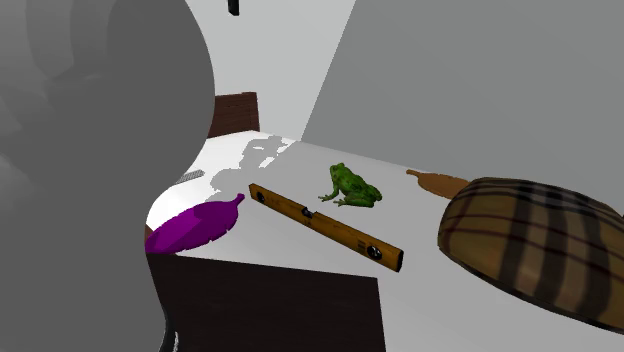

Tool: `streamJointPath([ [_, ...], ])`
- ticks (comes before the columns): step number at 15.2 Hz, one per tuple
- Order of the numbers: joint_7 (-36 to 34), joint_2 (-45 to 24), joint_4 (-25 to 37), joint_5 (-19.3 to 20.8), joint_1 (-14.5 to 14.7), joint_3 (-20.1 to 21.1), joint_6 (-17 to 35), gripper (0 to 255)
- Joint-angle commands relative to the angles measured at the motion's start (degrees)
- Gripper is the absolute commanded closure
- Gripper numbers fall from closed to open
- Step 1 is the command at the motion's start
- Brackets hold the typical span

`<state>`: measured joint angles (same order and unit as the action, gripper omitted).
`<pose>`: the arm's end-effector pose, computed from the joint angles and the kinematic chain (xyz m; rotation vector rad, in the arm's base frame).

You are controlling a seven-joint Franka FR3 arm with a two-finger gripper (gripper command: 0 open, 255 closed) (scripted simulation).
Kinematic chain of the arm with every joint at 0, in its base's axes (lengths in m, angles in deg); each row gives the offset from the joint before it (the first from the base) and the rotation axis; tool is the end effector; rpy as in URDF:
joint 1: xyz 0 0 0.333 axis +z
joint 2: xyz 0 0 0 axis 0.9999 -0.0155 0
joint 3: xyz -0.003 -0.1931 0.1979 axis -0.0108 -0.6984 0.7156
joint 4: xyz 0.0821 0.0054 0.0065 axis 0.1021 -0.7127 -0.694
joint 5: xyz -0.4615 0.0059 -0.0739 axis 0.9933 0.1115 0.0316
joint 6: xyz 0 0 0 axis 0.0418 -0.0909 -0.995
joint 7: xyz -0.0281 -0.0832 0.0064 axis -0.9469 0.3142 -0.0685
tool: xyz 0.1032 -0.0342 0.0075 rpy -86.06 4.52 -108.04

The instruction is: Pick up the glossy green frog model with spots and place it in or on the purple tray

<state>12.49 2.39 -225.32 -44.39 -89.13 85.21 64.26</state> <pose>0.3998 0.0197 0.5320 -3.0913 -0.1306 0.0887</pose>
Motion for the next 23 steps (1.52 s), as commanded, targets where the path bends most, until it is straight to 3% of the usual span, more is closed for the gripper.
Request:
streamJointPath([
  [1,0.0,0.0,0.0,0.0,0.0,0.0,0.0,0],
  [12,8.3,-18.2,-1.4,3.8,-1.7,-5.2,20.0,0],
  [23,16.5,-41.8,7.2,3.5,-2.7,-9.2,35.5,0],
])
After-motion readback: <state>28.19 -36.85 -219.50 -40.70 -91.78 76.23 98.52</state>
